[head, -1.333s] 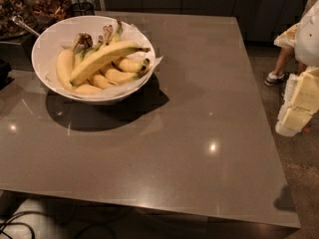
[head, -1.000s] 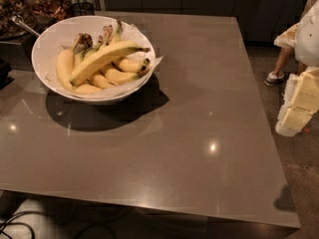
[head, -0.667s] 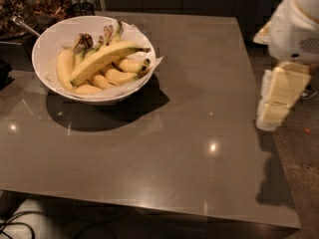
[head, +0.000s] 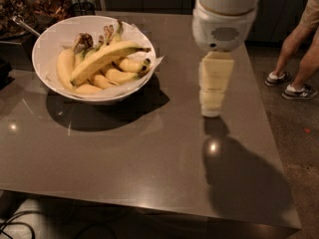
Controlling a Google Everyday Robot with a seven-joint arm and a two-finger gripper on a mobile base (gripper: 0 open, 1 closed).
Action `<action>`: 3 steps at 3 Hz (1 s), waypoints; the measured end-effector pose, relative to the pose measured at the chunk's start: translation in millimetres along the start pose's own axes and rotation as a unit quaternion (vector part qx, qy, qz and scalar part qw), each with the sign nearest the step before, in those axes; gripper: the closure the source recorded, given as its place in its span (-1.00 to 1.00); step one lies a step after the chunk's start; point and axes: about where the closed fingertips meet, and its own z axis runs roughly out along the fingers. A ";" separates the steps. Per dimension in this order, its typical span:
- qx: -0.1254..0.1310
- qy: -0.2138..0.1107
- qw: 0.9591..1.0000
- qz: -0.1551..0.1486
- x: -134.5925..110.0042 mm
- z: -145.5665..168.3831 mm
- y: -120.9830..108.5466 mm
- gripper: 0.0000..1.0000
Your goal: Pick banana from white bowl
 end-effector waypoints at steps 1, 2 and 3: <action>0.015 -0.010 1.000 -0.005 -10.8 -2.2 -6.5 -1.00; 0.030 -0.028 0.999 -0.007 -24.9 -8.9 -14.1 -1.00; 0.043 -0.031 0.998 -0.044 -63.9 -21.3 -29.7 -1.00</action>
Offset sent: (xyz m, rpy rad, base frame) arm 0.0130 0.0325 0.0144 0.0534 -0.0426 0.0326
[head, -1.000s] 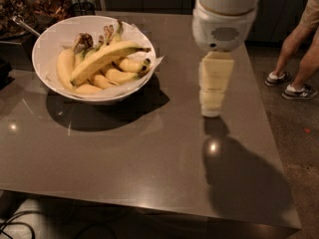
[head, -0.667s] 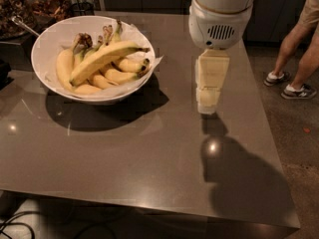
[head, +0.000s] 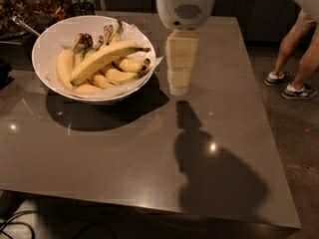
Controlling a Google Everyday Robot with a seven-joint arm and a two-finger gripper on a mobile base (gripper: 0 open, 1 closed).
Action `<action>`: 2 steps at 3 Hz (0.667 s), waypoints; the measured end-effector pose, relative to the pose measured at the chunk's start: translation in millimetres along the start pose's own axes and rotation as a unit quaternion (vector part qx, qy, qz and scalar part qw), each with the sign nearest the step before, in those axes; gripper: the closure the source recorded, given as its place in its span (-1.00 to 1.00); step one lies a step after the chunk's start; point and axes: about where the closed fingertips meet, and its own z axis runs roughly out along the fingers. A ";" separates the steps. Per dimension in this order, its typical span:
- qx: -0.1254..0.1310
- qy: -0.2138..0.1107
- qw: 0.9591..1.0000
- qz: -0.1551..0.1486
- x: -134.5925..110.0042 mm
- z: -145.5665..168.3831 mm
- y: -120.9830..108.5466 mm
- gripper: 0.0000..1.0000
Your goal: Pick banana from white bowl
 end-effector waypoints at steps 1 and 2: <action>0.009 -0.007 0.999 -0.052 -56.5 5.8 -30.5 -1.00; 0.018 -0.007 0.995 -0.095 -107.0 21.8 -60.9 -1.00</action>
Offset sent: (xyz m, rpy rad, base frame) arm 0.0575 0.1181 -0.0179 -0.2587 0.1463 0.2411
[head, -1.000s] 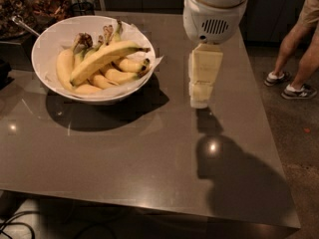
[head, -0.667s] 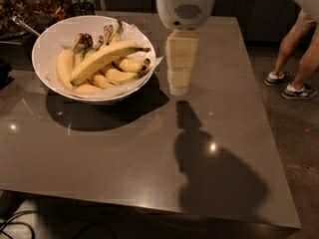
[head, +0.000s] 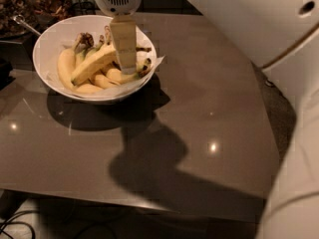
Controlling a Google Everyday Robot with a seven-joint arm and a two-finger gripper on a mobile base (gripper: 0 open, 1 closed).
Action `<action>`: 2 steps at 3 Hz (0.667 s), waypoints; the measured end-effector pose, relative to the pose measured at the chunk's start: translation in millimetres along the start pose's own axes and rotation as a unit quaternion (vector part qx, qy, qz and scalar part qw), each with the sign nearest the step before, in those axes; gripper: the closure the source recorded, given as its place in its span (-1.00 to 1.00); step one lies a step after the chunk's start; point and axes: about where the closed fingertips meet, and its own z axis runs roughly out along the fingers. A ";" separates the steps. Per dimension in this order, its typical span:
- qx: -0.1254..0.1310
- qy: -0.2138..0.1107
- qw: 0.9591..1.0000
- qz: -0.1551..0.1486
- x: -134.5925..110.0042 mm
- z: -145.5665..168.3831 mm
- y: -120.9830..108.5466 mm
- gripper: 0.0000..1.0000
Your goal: Pick banana from white bowl
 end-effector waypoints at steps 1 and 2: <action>0.017 -0.015 1.000 -0.007 -15.5 -0.6 -8.8 -1.00; 0.013 -0.020 1.000 -0.004 -20.4 8.4 -15.9 -1.00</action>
Offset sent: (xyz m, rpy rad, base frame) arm 0.0126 0.0197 -0.0174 -0.0033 0.0528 0.0055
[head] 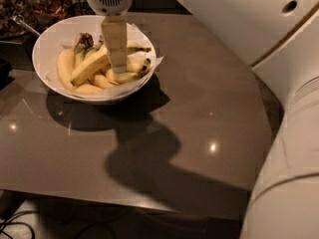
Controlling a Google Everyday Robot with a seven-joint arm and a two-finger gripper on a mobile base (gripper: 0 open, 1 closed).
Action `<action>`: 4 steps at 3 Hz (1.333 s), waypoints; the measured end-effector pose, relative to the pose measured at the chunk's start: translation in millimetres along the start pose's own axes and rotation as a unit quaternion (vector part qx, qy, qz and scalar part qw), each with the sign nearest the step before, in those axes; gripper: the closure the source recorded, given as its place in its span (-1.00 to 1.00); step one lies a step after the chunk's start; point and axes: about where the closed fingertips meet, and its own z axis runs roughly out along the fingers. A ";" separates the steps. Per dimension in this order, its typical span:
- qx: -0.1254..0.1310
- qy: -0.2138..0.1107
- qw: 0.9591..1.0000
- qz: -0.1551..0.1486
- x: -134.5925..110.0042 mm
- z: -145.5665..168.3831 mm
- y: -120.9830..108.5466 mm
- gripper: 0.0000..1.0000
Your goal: Pick banana from white bowl
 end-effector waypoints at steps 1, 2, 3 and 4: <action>-0.015 -0.006 1.000 -0.001 -6.7 15.3 -11.4 -0.92; -0.029 -0.015 0.999 0.008 -9.7 29.1 -22.9 -0.84; -0.042 -0.021 0.999 0.019 -10.2 42.7 -30.6 -0.49; -0.054 -0.024 0.998 0.027 -12.7 54.9 -35.2 -0.28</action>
Offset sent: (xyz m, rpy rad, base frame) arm 0.0304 0.0057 -0.0318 -0.0282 0.1710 -0.0322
